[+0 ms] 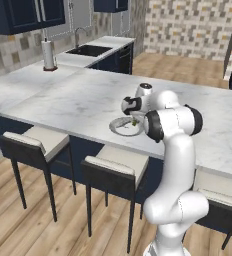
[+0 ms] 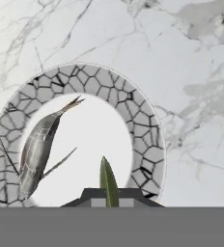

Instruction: Take the lemon wedge from the fridge and place it on the plate with fish on the dining counter.

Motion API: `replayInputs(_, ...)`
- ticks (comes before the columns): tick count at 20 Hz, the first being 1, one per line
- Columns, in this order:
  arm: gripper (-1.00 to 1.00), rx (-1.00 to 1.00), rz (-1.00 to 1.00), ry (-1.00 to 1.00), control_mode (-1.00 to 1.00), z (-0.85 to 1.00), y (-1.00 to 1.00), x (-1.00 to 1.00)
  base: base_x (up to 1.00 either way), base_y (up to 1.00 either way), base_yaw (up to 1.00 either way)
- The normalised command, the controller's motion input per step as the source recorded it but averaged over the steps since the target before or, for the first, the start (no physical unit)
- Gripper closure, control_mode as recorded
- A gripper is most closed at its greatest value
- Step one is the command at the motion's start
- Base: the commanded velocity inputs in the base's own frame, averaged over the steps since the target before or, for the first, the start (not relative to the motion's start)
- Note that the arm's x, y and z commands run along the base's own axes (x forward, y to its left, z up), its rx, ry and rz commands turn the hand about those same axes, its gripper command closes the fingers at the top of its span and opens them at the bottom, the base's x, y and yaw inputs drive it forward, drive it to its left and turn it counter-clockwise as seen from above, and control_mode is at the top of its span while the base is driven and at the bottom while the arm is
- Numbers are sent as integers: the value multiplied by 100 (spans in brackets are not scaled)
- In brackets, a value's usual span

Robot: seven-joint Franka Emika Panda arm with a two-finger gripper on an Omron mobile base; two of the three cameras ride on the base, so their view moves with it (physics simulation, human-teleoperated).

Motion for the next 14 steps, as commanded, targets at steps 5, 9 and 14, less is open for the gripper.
replayInputs(5,100,0,0,1,-100,-26,1,12,0,0,0)
replayInputs(9,100,0,0,1,-100,-28,0,1,0,0,0)
replayInputs(14,100,0,0,0,-100,-13,0,11,0,0,0)
